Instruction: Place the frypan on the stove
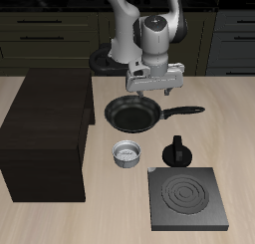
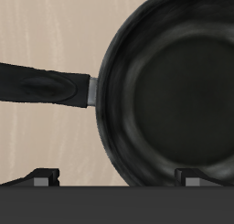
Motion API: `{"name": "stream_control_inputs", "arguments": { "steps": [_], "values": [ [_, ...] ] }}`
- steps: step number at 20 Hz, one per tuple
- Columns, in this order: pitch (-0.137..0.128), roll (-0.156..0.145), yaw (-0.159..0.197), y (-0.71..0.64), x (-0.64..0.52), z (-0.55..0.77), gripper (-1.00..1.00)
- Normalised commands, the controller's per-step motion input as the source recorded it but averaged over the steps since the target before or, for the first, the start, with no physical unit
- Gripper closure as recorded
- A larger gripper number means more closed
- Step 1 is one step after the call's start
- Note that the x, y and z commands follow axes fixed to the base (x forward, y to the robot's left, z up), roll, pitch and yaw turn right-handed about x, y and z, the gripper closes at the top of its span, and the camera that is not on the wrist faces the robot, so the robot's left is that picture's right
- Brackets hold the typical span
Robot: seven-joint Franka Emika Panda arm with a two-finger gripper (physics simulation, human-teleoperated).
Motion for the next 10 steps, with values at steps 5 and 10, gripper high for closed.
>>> {"name": "stream_control_inputs", "arguments": {
  "steps": [5, 10],
  "values": [
    [-0.023, -0.006, 0.019, 0.01, 0.0, -0.15, -1.0],
    [0.017, -0.003, 0.016, 0.04, 0.03, -0.14, -1.0]
  ]
}}
